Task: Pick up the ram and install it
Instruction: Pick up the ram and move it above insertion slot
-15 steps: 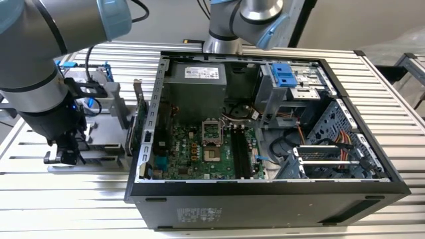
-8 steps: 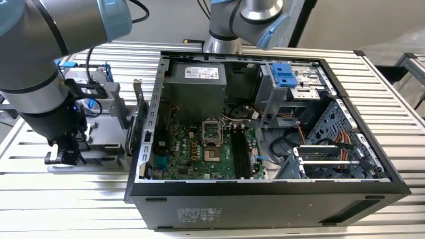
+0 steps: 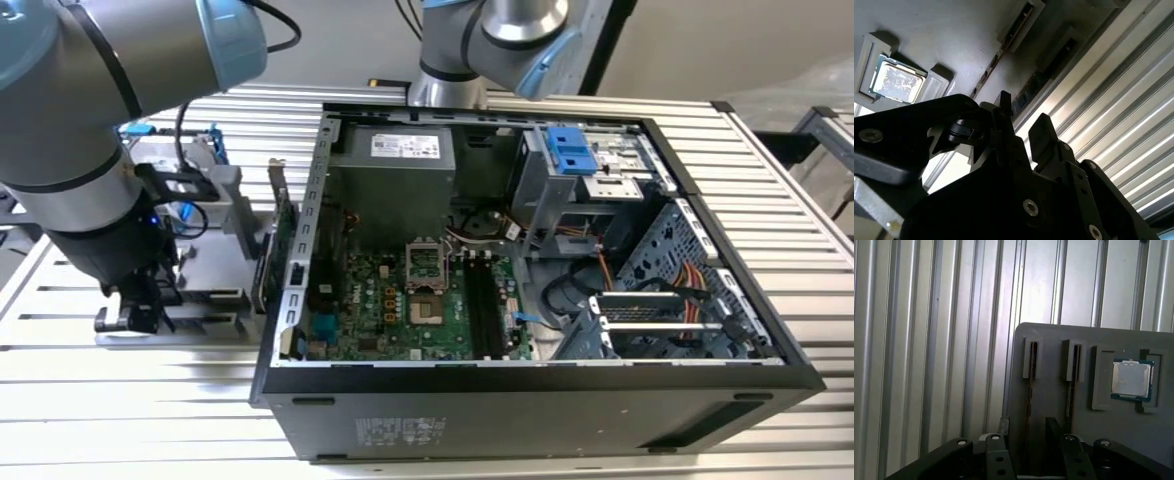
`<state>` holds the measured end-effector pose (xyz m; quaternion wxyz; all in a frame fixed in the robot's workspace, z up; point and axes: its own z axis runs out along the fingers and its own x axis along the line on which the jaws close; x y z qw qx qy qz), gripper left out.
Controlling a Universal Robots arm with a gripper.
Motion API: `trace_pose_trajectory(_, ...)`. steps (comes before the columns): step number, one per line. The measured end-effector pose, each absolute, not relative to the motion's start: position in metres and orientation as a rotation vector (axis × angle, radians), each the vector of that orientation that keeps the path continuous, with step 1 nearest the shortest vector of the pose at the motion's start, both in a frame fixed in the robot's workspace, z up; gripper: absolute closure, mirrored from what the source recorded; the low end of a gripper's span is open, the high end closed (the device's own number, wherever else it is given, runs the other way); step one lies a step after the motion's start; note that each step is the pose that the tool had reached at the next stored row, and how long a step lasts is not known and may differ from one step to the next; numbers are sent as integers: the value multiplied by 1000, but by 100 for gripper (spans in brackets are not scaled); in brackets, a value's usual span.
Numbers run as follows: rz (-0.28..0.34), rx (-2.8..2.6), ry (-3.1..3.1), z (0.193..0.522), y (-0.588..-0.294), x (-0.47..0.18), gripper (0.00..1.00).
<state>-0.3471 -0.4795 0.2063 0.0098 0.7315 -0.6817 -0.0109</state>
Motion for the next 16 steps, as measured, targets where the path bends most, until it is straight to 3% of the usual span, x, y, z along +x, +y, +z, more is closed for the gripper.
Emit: trace_pose_trajectory(16,-34,2291,-2120,193,-479,-349,100)
